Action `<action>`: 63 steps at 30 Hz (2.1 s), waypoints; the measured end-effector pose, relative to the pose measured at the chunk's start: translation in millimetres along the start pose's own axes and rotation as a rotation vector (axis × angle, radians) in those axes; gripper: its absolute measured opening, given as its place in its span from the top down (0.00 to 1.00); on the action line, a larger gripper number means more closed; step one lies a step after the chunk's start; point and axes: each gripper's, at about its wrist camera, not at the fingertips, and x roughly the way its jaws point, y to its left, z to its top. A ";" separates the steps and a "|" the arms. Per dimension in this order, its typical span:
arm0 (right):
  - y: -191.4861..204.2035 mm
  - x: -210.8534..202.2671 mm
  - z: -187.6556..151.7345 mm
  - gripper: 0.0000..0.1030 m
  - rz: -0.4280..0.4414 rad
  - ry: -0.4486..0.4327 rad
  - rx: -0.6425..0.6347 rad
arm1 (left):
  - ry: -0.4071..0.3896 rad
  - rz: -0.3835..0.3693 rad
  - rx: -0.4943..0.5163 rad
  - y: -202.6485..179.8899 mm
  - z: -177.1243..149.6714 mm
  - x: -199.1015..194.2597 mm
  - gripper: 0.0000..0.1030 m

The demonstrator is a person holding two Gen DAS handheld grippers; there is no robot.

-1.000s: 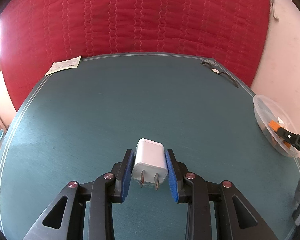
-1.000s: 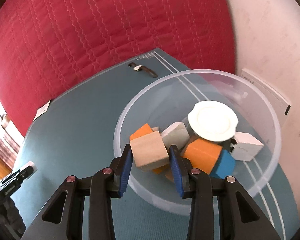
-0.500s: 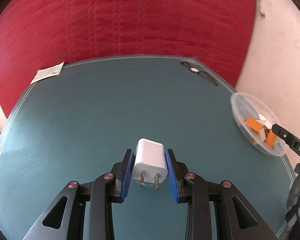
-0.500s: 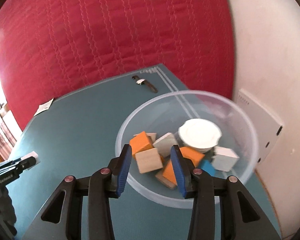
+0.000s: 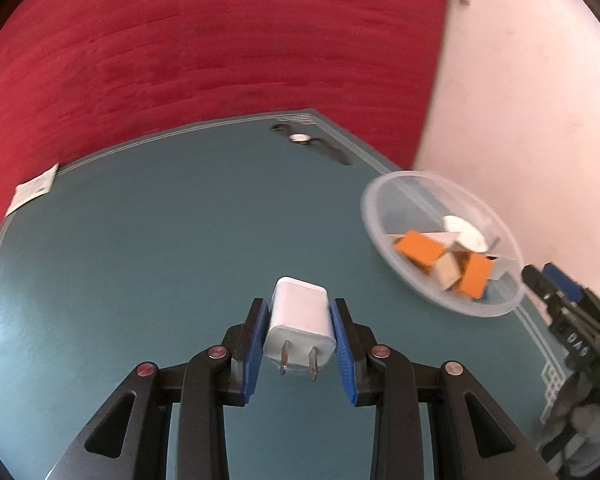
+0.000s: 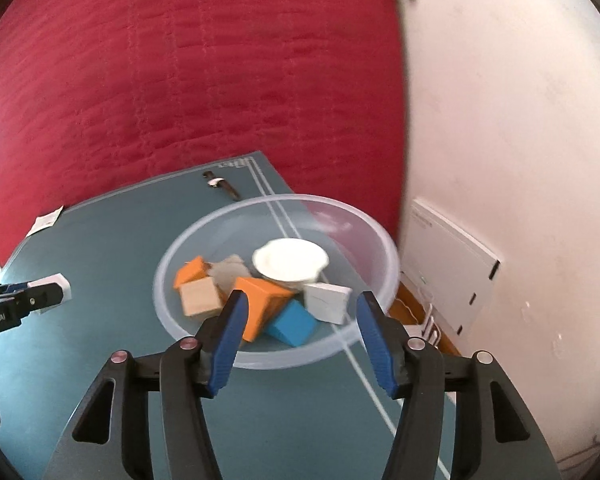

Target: Organize rigid objects

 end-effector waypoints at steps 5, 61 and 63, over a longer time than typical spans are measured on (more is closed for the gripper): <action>-18.8 4.8 -6.3 0.44 -0.015 0.013 0.064 | -0.002 -0.048 0.045 -31.4 10.2 10.7 0.67; -36.2 12.7 -16.4 0.43 0.042 0.040 0.167 | 0.021 0.027 0.079 -78.5 34.6 92.8 0.11; -36.0 12.7 -16.9 0.43 0.045 0.045 0.167 | 0.020 0.026 0.082 -78.7 33.4 88.6 0.09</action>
